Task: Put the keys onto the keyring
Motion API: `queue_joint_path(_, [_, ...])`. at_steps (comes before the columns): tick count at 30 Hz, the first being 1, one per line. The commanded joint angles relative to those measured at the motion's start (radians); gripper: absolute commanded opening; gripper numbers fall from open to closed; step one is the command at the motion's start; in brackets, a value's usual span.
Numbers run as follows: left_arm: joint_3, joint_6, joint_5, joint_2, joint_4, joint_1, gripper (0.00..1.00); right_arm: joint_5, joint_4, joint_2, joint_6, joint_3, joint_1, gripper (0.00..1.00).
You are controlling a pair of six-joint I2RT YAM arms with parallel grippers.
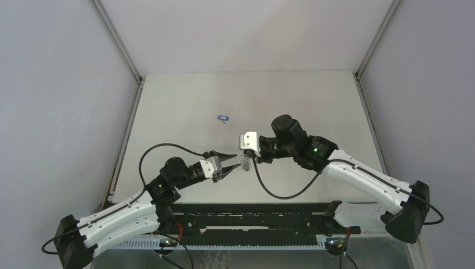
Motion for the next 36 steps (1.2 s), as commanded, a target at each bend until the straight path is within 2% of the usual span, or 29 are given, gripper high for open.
queue_joint_path(1, [-0.028, -0.034, -0.007, 0.05, 0.1, 0.007, 0.4, 0.169, -0.117, 0.007, -0.062, 0.095, 0.059, 0.0])
queue_joint_path(9, [-0.057, -0.041, 0.0, 0.091, 0.239, 0.023, 0.4, 0.256, -0.211, 0.05, -0.093, 0.171, 0.117, 0.0])
queue_joint_path(15, [-0.069, -0.046, 0.077, 0.103, 0.311, 0.045, 0.38, 0.301, -0.257, 0.087, -0.111, 0.212, 0.133, 0.0])
queue_joint_path(20, [-0.058, -0.043, 0.114, 0.147, 0.324, 0.046, 0.33, 0.308, -0.27, 0.098, -0.121, 0.228, 0.144, 0.0])
queue_joint_path(36, [-0.053, -0.024, 0.13, 0.214, 0.373, 0.05, 0.25, 0.307, -0.273, 0.099, -0.133, 0.239, 0.168, 0.0])
